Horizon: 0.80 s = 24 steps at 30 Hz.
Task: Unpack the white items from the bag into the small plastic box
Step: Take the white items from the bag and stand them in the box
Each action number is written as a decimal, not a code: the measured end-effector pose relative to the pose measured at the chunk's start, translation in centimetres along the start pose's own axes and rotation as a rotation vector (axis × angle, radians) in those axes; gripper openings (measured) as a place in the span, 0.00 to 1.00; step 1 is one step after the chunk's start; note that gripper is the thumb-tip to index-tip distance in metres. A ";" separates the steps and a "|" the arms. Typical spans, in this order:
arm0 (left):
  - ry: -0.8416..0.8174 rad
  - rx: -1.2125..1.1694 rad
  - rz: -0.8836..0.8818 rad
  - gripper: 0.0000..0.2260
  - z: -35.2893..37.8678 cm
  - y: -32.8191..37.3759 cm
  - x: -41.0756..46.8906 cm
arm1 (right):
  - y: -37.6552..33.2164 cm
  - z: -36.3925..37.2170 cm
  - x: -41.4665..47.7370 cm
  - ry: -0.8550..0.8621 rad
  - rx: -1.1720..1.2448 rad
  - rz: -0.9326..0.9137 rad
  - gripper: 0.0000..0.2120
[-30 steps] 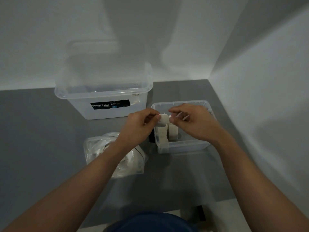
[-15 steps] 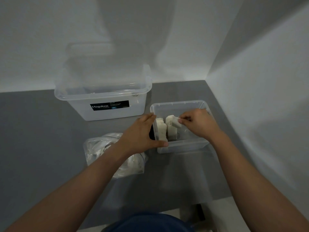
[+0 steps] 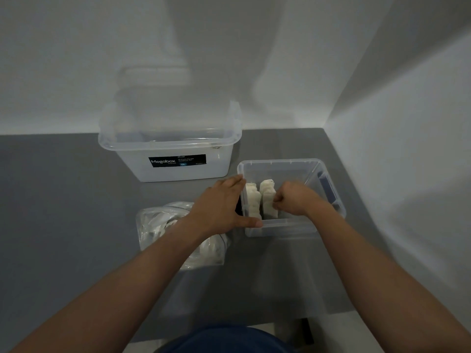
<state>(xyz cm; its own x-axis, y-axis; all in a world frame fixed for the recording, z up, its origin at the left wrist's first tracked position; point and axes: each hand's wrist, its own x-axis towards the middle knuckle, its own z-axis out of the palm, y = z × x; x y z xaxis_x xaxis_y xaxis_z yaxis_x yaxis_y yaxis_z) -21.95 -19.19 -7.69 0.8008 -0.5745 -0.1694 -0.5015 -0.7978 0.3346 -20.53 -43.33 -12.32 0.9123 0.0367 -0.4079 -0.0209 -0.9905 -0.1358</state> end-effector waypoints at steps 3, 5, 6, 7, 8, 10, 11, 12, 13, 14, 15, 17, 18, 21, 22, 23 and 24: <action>0.001 0.006 0.007 0.52 0.0 -0.2 0.1 | 0.1 -0.1 -0.1 0.003 0.001 0.020 0.09; -0.011 -0.003 0.013 0.51 -0.2 -0.2 0.0 | 0.3 -0.6 -0.6 0.016 0.035 0.044 0.09; -0.007 -0.023 0.016 0.50 -0.3 -0.2 -0.2 | 0.4 -1.1 -1.1 0.034 0.056 0.055 0.09; 0.015 -0.052 0.018 0.48 -0.6 -0.2 -0.5 | 0.4 -1.6 -1.7 0.062 0.077 0.063 0.10; 0.058 -0.087 0.023 0.45 -1.0 -0.3 -0.8 | 0.2 -2.1 -2.6 0.106 0.105 0.072 0.10; 0.186 -0.149 0.047 0.35 -1.8 -1.1 -2.1 | -0.6 -3.2 -4.8 0.223 0.220 0.085 0.10; 0.261 -0.173 0.065 0.29 -2.2 -1.8 -2.9 | -1.5 -3.7 -6.0 0.287 0.296 0.078 0.10; 0.333 -0.194 0.081 0.23 -2.5 -2.6 -3.8 | -2.7 -3.9 -7.1 0.353 0.368 0.061 0.10; 0.395 -0.216 0.087 0.19 -2.8 -3.5 -4.8 | -4.1 -4.1 -8.2 0.424 0.434 0.035 0.10; 0.450 -0.237 0.084 0.16 -3.0 -4.5 -5.9 | -5.8 -4.0 -9.1 0.494 0.495 0.003 0.09; 0.496 -0.257 0.075 0.14 -3.1 -5.6 -7.1 | -7.6 -3.8 -9.9 0.559 0.553 -0.039 0.08; 0.547 -0.291 0.053 0.11 -3.3 -7.7 -9.2 | -11.5 -2.9 -11.2 0.615 0.672 -0.127 0.08; 0.556 -0.302 0.043 0.10 -3.2 -8.8 -10.2 | -13.4 -2.3 -11.7 0.595 0.727 -0.167 0.09; 0.527 -0.225 0.050 0.06 -2.1 -12.2 -12.1 | -18.4 -0.1 -12.0 0.442 0.732 -0.263 0.11; 0.492 -0.170 0.077 0.06 -1.5 -13.3 -12.4 | -19.8 0.7 -11.8 0.382 0.680 -0.283 0.12; 0.431 -0.121 0.110 0.09 -0.7 -14.2 -12.6 | -21.0 1.5 -11.3 0.332 0.606 -0.299 0.13; 0.347 -0.071 0.146 0.12 0.1 -15.1 -12.7 | -22.0 2.5 -10.7 0.290 0.519 -0.310 0.14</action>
<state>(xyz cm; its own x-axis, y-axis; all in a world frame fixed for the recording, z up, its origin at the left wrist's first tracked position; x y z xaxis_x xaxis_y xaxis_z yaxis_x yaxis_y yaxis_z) -24.57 0.11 -10.70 0.7918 -0.5755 0.2048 -0.6045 -0.6903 0.3976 -30.88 -21.63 -7.17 0.9793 0.2001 -0.0305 0.1319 -0.7450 -0.6539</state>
